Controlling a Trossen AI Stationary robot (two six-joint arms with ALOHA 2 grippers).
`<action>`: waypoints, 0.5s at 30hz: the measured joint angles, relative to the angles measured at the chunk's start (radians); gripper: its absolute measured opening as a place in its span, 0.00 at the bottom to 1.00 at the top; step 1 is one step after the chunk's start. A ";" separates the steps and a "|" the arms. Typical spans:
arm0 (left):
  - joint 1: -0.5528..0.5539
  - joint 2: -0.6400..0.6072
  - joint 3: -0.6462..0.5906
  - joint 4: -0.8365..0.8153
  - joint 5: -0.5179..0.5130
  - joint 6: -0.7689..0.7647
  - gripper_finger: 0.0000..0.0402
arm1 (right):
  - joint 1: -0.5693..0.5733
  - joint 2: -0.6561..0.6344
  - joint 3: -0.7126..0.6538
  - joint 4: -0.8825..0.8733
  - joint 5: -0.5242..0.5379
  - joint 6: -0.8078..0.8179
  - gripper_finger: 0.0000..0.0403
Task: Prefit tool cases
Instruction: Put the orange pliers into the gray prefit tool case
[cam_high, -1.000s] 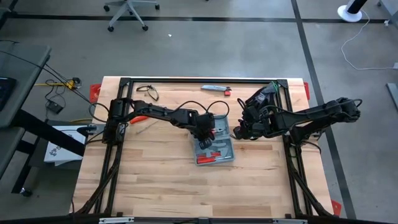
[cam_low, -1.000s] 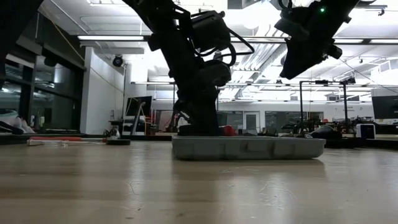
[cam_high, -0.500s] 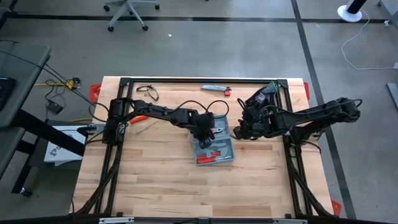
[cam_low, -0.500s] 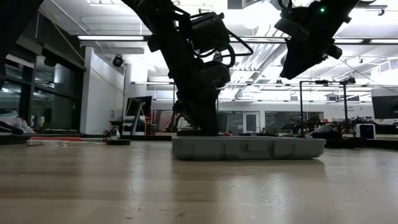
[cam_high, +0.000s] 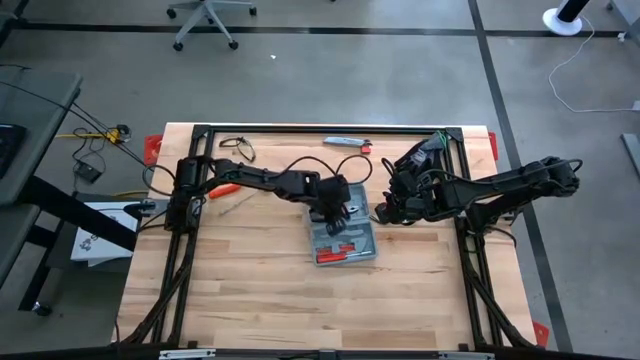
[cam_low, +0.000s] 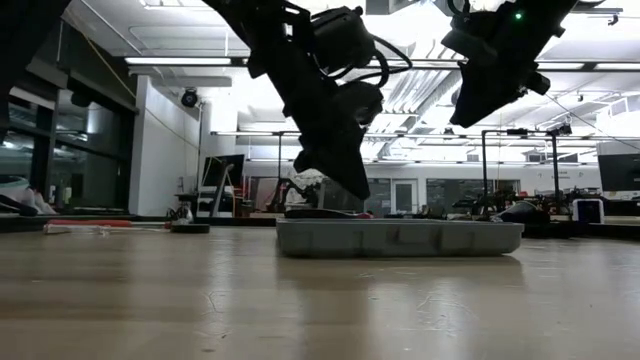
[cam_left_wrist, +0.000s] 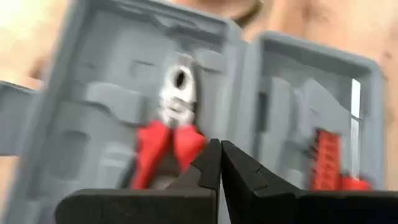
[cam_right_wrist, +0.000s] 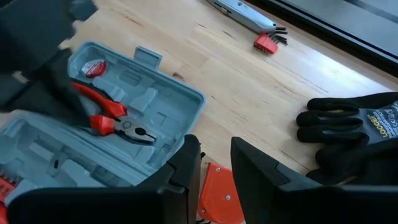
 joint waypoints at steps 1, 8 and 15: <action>0.005 0.012 0.001 0.017 -0.003 0.002 0.00 | 0.000 0.000 0.000 0.000 0.000 0.000 0.20; 0.047 0.107 0.007 0.032 0.150 -0.027 0.00 | 0.000 0.000 0.000 0.004 -0.003 0.000 0.20; 0.047 0.043 -0.002 0.016 0.083 -0.019 0.00 | 0.000 0.000 0.000 0.004 -0.007 0.000 0.20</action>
